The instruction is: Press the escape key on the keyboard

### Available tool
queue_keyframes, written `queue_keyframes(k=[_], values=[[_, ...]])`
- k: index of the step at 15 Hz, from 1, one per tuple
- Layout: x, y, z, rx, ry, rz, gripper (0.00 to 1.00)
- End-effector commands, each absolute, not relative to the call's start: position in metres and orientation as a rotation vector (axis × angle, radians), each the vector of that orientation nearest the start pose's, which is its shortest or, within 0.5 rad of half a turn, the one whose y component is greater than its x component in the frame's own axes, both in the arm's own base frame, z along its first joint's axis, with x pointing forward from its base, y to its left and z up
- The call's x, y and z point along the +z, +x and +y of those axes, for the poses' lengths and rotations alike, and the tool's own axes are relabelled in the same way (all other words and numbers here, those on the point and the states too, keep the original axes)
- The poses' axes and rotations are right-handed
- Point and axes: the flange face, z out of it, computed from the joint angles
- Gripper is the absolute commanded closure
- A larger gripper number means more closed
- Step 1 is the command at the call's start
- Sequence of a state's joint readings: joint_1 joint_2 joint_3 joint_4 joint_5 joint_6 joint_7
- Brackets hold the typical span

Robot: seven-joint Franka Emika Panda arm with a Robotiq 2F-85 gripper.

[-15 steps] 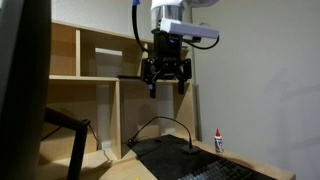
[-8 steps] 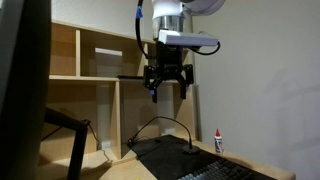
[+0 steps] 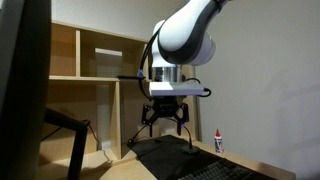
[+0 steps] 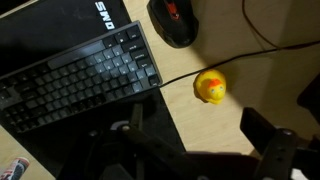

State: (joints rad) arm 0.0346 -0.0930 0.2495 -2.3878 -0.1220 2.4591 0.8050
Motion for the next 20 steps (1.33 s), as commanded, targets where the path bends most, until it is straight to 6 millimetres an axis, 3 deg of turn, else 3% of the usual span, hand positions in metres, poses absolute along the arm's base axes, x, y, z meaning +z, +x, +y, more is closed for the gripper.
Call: queue_keyframes(k=[1,5,7,13,14,16,19,20], values=[[0.363,0.483,0.136,-0.294,-3.051,0.701,0.0],[0.361,0.487,0.133,-0.291,-3.041,0.727,0.0],[0.331,0.497,0.133,-0.185,-3.046,0.776,0.0],[0.274,0.526,0.123,-0.373,-2.971,0.968,0.0],[0.287,0.512,0.122,-0.325,-2.995,0.929,0.0],[0.274,0.519,0.119,-0.343,-2.98,0.963,0.0],[0.274,0.523,0.121,-0.349,-2.974,0.968,0.0],[0.262,0.527,0.12,-0.318,-3.009,0.961,0.0]])
